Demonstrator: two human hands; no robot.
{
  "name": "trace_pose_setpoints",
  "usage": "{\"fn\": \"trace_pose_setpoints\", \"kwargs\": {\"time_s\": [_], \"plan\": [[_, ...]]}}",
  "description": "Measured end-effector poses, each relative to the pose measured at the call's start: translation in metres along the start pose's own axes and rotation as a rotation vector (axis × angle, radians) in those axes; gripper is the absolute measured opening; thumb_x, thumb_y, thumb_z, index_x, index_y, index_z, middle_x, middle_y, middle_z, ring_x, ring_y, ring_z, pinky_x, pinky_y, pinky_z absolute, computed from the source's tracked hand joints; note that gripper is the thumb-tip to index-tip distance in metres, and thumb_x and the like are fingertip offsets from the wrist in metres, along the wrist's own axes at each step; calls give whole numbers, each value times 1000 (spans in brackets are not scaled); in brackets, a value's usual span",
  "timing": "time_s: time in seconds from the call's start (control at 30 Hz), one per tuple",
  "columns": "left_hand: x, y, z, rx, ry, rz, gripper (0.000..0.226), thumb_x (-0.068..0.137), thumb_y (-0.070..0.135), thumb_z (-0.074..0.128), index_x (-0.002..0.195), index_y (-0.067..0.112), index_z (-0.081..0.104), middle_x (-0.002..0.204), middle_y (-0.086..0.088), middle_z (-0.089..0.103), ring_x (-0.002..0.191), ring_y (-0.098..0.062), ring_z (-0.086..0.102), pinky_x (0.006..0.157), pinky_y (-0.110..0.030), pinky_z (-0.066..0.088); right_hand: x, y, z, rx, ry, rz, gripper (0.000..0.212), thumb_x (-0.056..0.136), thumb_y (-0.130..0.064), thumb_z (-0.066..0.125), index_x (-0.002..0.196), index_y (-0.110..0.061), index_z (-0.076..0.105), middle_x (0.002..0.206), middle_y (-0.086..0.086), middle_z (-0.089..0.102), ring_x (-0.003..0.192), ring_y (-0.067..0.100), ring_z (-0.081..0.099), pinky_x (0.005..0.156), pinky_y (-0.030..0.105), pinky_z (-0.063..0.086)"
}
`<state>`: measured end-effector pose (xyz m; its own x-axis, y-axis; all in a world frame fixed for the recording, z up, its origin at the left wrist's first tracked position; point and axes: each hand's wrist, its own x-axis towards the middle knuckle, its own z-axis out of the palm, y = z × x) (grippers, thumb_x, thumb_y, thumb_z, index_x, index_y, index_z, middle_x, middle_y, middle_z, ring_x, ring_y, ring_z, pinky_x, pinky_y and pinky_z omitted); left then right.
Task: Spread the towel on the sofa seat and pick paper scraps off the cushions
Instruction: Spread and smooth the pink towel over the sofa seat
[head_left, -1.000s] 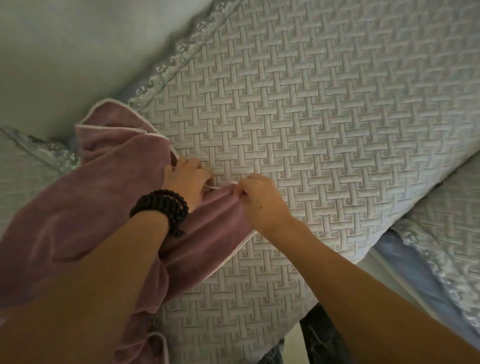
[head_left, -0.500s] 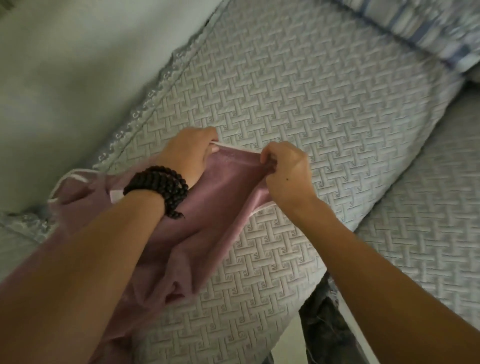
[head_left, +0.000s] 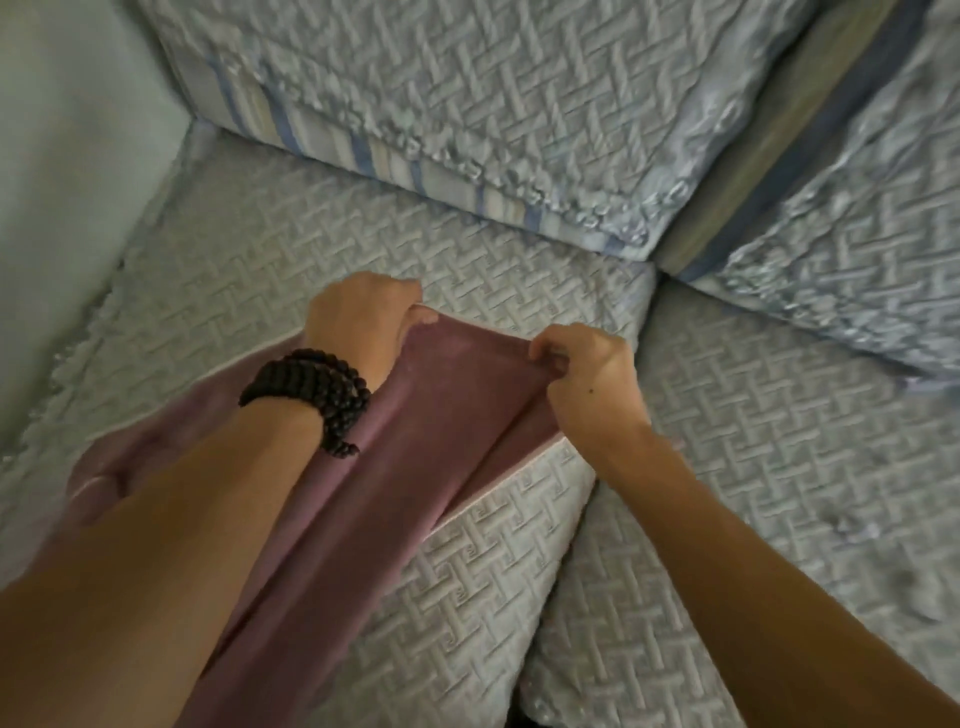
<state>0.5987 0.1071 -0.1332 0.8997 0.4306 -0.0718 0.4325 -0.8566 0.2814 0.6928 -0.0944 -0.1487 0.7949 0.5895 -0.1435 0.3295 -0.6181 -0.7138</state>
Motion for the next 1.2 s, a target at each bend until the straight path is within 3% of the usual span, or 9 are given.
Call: {"fn": "trace_pose_setpoints", "kwargs": {"time_s": [0.13, 0.23, 0.4, 0.67, 0.8, 0.97, 1.07, 1.13, 1.2], "plan": [[84, 56, 5, -63, 96, 161, 35, 92, 30, 62, 68, 6, 56, 62, -7, 57, 58, -21, 49, 53, -33, 41, 58, 37, -61, 30, 256, 9, 49, 58, 24, 43, 79, -9, 72, 75, 9, 69, 66, 18, 67, 59, 16, 53], [136, 78, 22, -54, 70, 251, 25, 92, 15, 62, 72, 1, 58, 67, -11, 61, 62, -26, 56, 55, -38, 47, 94, 66, -78, -5, 360, 20, 48, 59, 25, 43, 82, -6, 73, 76, 11, 69, 65, 17, 64, 55, 13, 50], [165, 44, 84, 81, 20, 211, 11, 86, -6, 59, 85, 2, 66, 82, -13, 63, 80, -32, 57, 66, -42, 46, 136, 103, -34, -76, 222, 22, 45, 65, 28, 48, 92, 3, 73, 93, 17, 68, 83, 26, 64, 75, 34, 57], [176, 13, 153, 189, 79, -7, 7, 81, 5, 68, 86, 10, 69, 88, -10, 71, 93, -36, 62, 83, -49, 41, 152, 139, 23, -253, 83, -59, 44, 65, 22, 47, 102, 9, 68, 111, 24, 57, 102, 43, 54, 83, 49, 50], [168, 8, 162, 146, 150, -4, 9, 90, 18, 59, 94, 13, 65, 92, -9, 68, 93, -36, 59, 85, -53, 42, 137, 137, 39, -596, 123, 14, 32, 92, -7, 51, 121, -13, 63, 130, 8, 53, 118, 30, 47, 93, 52, 36], [156, 1, 136, 99, 93, 45, 26, 95, 31, 52, 113, 16, 61, 107, -6, 64, 103, -31, 56, 91, -52, 39, 130, 108, 37, -706, -22, 125, 48, 84, -10, 50, 132, -10, 50, 144, 12, 36, 138, 31, 27, 112, 58, 18], [134, -25, 107, 45, 124, 1, 28, 97, 22, 47, 120, 13, 58, 110, -12, 59, 101, -35, 54, 84, -53, 43, 123, 69, 43, -578, -6, 148, 46, 81, -6, 55, 127, -4, 51, 147, 18, 32, 143, 33, 11, 118, 56, 6], [115, -54, 89, 30, 124, -50, 30, 96, 15, 47, 123, 9, 55, 108, -17, 58, 94, -37, 55, 78, -52, 48, 117, 40, 55, -434, 33, 15, 40, 79, 0, 57, 119, -1, 58, 136, 22, 43, 133, 39, 27, 116, 59, 21], [90, -94, 68, 54, 105, -106, 31, 93, 7, 49, 124, 6, 57, 105, -18, 59, 88, -36, 57, 74, -51, 51, 116, 4, 77, -280, 40, -182, 42, 73, 4, 58, 115, 4, 62, 124, 25, 54, 110, 44, 49, 97, 56, 42]]}}
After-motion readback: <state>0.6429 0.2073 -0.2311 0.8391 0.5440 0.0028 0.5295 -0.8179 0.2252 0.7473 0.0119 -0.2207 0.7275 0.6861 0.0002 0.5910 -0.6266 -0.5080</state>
